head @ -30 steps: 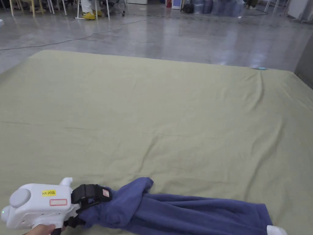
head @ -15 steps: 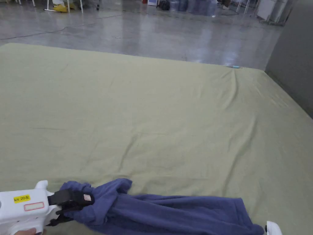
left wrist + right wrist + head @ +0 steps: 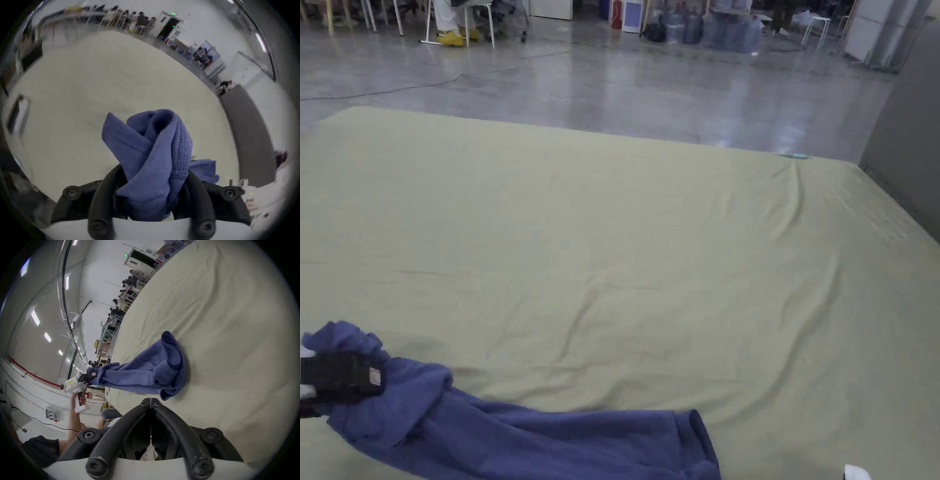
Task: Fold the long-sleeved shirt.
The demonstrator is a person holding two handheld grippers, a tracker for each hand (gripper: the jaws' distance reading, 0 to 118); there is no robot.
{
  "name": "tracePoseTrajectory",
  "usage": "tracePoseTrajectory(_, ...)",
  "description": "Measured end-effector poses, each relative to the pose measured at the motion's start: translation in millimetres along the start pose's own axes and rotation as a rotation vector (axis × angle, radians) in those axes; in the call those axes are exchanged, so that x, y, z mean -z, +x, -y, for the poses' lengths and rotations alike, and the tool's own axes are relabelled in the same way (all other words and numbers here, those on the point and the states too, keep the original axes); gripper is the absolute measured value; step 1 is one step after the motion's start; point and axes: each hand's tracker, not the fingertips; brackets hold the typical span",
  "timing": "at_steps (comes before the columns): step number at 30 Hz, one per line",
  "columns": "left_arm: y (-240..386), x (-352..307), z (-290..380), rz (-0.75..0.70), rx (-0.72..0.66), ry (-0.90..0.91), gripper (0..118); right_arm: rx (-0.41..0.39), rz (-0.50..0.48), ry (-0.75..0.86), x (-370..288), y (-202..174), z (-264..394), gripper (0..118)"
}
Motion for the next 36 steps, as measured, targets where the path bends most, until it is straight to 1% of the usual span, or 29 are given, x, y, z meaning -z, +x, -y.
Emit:
tracePoseTrajectory(3, 65, 10, 6, -0.038, 0.134, 0.000, 28, 0.017, 0.009, -0.003, 0, 2, -1, 0)
tracePoseTrajectory(5, 106, 32, 16, -0.053, 0.203, -0.005, 28, 0.030, 0.015, -0.001, -1, 3, 0, 0)
tracePoseTrajectory(7, 146, 59, 26, -0.026, 0.251, -0.025, 28, 0.041, 0.020, 0.002, -1, 5, -1, 0)
tracePoseTrajectory(9, 183, 97, 41, -0.007, 0.299, -0.093, 28, 0.053, 0.021, -0.001, -1, 7, -2, 0)
tracePoseTrajectory(11, 216, 132, 62, -0.001, 0.385, -0.149, 28, 0.066, 0.021, -0.009, 0, 8, -2, 0)
tracePoseTrajectory(13, 241, 167, 85, -0.016, 0.424, -0.210, 28, 0.077, 0.026, -0.017, 2, 9, -2, 0)
tracePoseTrajectory(15, 261, 200, 106, -0.063, 0.454, -0.258, 29, 0.085, 0.036, -0.031, 5, 9, -2, 0)
tracePoseTrajectory(16, 268, 207, 116, -0.067, 0.452, -0.247, 42, 0.087, 0.043, -0.034, 5, 9, -2, 0)
tracePoseTrajectory(17, 274, 215, 124, -0.087, 0.453, -0.216, 78, 0.088, 0.052, -0.038, 6, 8, -2, 0)
tracePoseTrajectory(18, 276, 214, 128, -0.068, 0.434, -0.163, 108, 0.087, 0.059, -0.039, 6, 8, -2, 0)
tracePoseTrajectory(19, 278, 213, 127, -0.012, 0.420, -0.151, 117, 0.086, 0.066, -0.041, 6, 8, -2, 0)
tracePoseTrajectory(20, 281, 208, 127, 0.076, 0.382, -0.179, 117, 0.083, 0.071, -0.043, 6, 7, -2, 0)
tracePoseTrajectory(22, 279, 195, 123, 0.174, 0.294, -0.206, 117, 0.077, 0.082, -0.047, 7, 6, -2, 0)
tracePoseTrajectory(24, 269, 175, 110, 0.304, 0.207, -0.206, 117, 0.065, 0.091, -0.051, 7, 3, -2, 0)
tracePoseTrajectory(26, 255, 155, 100, 0.332, 0.153, -0.197, 116, 0.050, 0.099, -0.053, 7, 0, -1, 0)
tracePoseTrajectory(27, 242, 144, 96, 0.335, 0.135, -0.197, 111, 0.044, 0.102, -0.054, 7, 0, -1, 0)
tracePoseTrajectory(28, 237, 130, 88, 0.326, 0.139, -0.180, 89, 0.040, 0.106, -0.055, 8, -1, -1, 0)
tracePoseTrajectory(29, 226, 120, 85, 0.308, 0.131, -0.136, 26, 0.037, 0.111, -0.058, 9, -1, -1, 0)
tracePoseTrajectory(30, 217, 116, 84, 0.223, 0.129, -0.079, 0, 0.035, 0.116, -0.061, 9, -1, -1, 0)
tracePoseTrajectory(31, 209, 114, 86, 0.129, 0.159, -0.047, 0, 0.034, 0.121, -0.063, 9, -1, -1, 0)
tracePoseTrajectory(32, 205, 115, 81, 0.070, 0.177, -0.022, 0, 0.033, 0.126, -0.063, 9, -2, -1, 0)
tracePoseTrajectory(33, 199, 121, 81, 0.046, 0.206, -0.041, 0, 0.034, 0.127, -0.063, 9, -1, -1, 0)
tracePoseTrajectory(36, 197, 146, 90, 0.005, 0.228, -0.138, 0, 0.040, 0.131, -0.066, 10, 0, -2, 0)
